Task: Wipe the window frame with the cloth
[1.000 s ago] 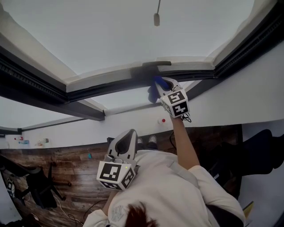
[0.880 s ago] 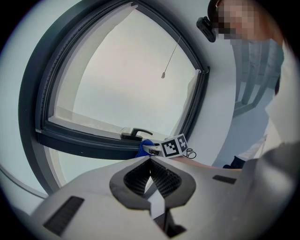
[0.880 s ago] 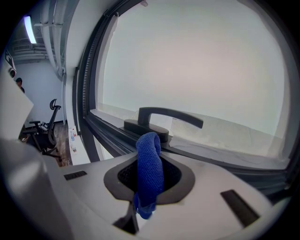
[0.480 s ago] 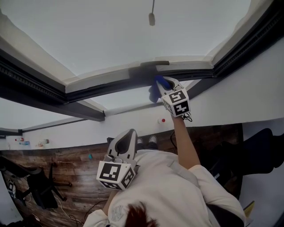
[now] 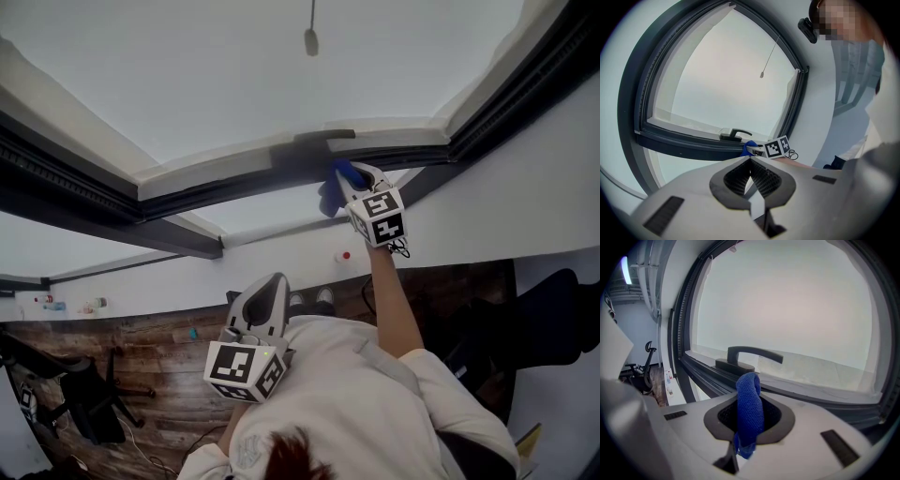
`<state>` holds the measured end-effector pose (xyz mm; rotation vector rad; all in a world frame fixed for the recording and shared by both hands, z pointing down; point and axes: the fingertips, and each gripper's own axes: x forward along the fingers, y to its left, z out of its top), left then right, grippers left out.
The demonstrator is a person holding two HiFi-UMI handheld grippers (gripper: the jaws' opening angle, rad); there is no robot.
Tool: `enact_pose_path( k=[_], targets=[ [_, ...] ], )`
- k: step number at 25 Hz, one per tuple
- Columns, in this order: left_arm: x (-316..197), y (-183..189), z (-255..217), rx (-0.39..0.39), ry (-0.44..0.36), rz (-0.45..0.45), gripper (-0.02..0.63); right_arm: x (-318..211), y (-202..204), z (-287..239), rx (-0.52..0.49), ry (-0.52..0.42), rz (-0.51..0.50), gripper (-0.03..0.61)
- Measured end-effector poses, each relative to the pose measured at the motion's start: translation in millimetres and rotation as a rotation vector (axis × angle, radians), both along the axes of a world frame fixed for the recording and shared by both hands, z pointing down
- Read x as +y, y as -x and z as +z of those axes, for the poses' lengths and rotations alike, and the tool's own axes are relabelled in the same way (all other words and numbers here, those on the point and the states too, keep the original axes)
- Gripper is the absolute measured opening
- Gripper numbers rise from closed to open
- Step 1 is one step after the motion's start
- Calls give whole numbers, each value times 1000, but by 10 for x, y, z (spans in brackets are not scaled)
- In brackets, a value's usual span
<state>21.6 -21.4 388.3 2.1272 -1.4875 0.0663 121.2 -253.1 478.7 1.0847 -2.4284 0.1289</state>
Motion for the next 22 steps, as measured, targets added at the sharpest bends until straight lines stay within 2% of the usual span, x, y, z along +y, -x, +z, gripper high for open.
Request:
enact_pose_path(
  k=[22],
  targets=[
    [-108, -106, -18, 24, -10, 11, 5, -33, -121, -11, 3, -3, 5, 49]
  ],
)
